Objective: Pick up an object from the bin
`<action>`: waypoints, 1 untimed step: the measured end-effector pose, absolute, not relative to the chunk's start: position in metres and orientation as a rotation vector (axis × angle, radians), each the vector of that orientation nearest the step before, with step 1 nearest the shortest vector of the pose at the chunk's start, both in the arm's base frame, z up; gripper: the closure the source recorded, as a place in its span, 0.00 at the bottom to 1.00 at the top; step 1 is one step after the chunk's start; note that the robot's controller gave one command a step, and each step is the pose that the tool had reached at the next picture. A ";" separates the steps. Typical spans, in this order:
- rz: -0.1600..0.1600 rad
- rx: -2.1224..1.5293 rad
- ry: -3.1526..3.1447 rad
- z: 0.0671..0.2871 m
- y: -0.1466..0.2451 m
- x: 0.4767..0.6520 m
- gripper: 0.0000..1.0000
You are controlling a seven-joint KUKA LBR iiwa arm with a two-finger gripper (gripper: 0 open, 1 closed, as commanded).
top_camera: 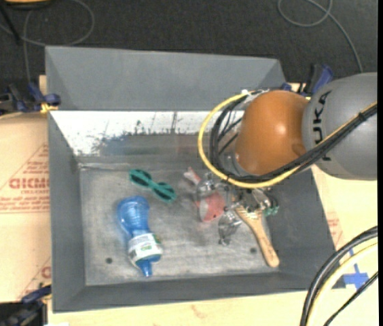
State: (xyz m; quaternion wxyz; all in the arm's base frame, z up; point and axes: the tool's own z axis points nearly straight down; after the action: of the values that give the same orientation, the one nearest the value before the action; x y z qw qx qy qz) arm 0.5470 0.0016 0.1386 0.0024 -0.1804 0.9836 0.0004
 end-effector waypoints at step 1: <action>0.002 -0.566 3.086 0.138 0.002 0.547 0.00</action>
Offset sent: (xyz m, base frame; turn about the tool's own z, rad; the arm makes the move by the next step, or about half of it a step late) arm 0.0116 -0.0568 -0.0686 0.1494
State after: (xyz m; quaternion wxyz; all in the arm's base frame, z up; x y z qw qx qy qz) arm 0.5467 0.0017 0.1383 0.0020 -0.1803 0.9836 0.0005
